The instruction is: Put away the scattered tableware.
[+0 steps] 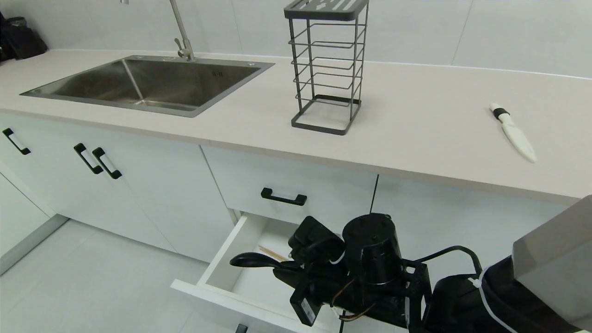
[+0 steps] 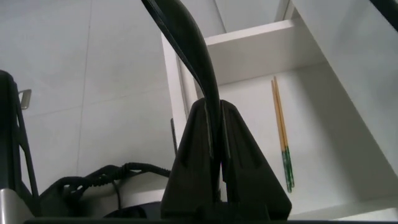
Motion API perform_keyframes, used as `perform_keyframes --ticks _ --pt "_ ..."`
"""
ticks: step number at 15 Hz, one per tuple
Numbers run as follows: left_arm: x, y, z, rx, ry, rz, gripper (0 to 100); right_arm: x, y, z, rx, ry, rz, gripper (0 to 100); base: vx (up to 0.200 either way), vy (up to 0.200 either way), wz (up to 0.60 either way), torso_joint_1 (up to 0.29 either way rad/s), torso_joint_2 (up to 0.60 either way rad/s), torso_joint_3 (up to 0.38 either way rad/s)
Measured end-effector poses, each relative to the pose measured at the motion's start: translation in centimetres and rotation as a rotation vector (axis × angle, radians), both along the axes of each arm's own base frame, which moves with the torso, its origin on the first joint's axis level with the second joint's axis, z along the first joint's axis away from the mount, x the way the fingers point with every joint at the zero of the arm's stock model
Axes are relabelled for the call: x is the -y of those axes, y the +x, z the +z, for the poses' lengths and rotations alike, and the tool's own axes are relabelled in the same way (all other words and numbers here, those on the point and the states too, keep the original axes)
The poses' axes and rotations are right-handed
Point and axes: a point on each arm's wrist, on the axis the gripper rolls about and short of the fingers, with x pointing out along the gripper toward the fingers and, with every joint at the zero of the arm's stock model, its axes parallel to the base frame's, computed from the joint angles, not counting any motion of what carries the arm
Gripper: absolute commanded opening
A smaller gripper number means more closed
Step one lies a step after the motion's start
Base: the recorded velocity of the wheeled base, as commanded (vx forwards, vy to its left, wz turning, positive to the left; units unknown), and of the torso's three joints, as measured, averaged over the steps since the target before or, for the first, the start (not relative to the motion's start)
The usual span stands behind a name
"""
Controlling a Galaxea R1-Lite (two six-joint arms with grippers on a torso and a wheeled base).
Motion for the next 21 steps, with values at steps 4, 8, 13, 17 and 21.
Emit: perform_keyframes --ticks 4,8,13,17,21 --pt "0.0 0.0 0.0 0.001 0.000 0.000 100 -0.9 1.6 1.3 0.019 0.043 0.020 0 0.000 0.000 0.00 -0.243 0.34 0.116" --pt "0.0 0.0 0.0 0.000 0.000 0.000 100 -1.4 4.4 1.4 0.042 0.051 -0.050 0 0.000 0.000 0.00 -0.058 0.15 0.076" --pt "0.0 0.0 0.0 0.001 0.000 0.000 100 -1.8 7.7 0.5 0.065 0.000 -0.112 0 0.000 0.000 0.00 0.000 0.04 0.033" --pt "0.0 0.0 0.0 0.001 0.000 0.000 100 -3.5 8.8 -0.7 0.111 0.038 -0.105 0 0.000 0.000 0.00 0.000 0.00 0.000" --pt "0.0 0.0 0.0 0.001 0.000 0.000 100 -5.1 9.7 -2.7 0.075 -0.024 -0.111 0 0.000 0.000 0.00 0.000 0.00 0.000"
